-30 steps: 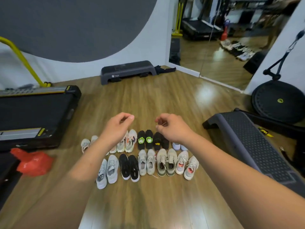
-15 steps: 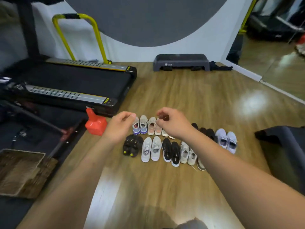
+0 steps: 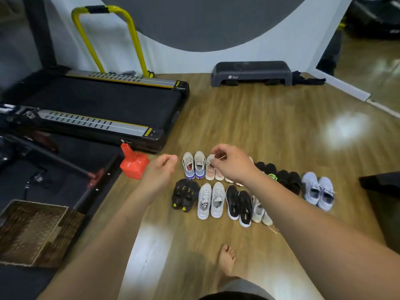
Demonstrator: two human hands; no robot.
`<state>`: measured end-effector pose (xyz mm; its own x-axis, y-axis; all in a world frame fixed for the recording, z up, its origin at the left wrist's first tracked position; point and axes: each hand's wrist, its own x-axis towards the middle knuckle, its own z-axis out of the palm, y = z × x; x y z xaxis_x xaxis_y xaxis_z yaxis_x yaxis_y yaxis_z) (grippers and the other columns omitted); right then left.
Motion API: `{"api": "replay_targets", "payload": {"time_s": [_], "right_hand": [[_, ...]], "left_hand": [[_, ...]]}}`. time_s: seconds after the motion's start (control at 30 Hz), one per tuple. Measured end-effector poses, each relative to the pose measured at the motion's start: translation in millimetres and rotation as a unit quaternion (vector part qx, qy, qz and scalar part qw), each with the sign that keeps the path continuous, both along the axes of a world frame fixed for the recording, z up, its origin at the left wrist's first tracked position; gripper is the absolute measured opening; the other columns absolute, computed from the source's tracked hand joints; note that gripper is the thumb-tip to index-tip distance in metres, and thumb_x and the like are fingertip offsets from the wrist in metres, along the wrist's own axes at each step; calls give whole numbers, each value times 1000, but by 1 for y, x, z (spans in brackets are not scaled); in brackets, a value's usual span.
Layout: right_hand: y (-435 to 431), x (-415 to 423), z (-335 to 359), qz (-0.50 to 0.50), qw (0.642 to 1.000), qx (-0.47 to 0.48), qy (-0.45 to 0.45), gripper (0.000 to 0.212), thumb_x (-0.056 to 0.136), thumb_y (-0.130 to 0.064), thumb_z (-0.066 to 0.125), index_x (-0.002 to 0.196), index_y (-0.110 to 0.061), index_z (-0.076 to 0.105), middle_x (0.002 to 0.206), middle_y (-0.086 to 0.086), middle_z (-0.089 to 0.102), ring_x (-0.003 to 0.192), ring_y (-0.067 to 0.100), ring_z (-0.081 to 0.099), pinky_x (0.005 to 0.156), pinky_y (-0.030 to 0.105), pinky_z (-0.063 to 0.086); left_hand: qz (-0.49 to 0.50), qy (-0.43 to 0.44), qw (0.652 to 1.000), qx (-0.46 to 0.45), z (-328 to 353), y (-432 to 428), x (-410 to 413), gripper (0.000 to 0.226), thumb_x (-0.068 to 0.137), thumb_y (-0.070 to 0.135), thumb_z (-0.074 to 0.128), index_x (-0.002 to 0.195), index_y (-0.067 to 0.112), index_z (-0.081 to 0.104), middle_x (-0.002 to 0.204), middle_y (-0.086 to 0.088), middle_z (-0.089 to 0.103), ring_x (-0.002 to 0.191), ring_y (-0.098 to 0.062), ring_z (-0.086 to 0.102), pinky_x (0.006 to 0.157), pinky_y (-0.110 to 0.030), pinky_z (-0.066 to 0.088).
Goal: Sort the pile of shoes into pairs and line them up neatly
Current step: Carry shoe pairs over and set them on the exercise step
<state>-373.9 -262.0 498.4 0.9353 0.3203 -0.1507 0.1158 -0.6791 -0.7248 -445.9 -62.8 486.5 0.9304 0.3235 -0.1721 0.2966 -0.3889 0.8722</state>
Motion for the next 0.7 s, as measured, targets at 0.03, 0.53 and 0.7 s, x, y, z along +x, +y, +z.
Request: {"api": "replay_targets", "payload": {"time_s": [0.03, 0.53, 0.7], "right_hand": [[2, 18, -4, -6, 1000, 5, 4, 20, 91, -26, 63, 111, -25, 65, 106, -5, 66, 93, 18, 64, 78, 27, 50], [34, 202, -78, -81, 993, 2, 90, 24, 89, -23, 64, 112, -20, 63, 99, 2, 69, 84, 16, 58, 73, 24, 43], [66, 256, -110, -139, 979, -27, 144, 36, 89, -26, 65, 123, -18, 59, 98, 1, 66, 88, 18, 60, 76, 23, 42]], "left_hand": [[10, 2, 1000, -2, -1, 3, 13, 23, 99, 35, 48, 103, 22, 66, 104, -4, 70, 101, -22, 64, 96, -46, 49], [69, 39, 996, 38, -56, 52, 202, 24, 92, 38, 55, 101, 19, 68, 105, -6, 59, 102, -22, 57, 93, -36, 46], [23, 72, 996, 49, -97, 88, 281, 23, 96, 29, 55, 113, 17, 64, 118, 0, 46, 96, -8, 45, 88, -22, 32]]}}
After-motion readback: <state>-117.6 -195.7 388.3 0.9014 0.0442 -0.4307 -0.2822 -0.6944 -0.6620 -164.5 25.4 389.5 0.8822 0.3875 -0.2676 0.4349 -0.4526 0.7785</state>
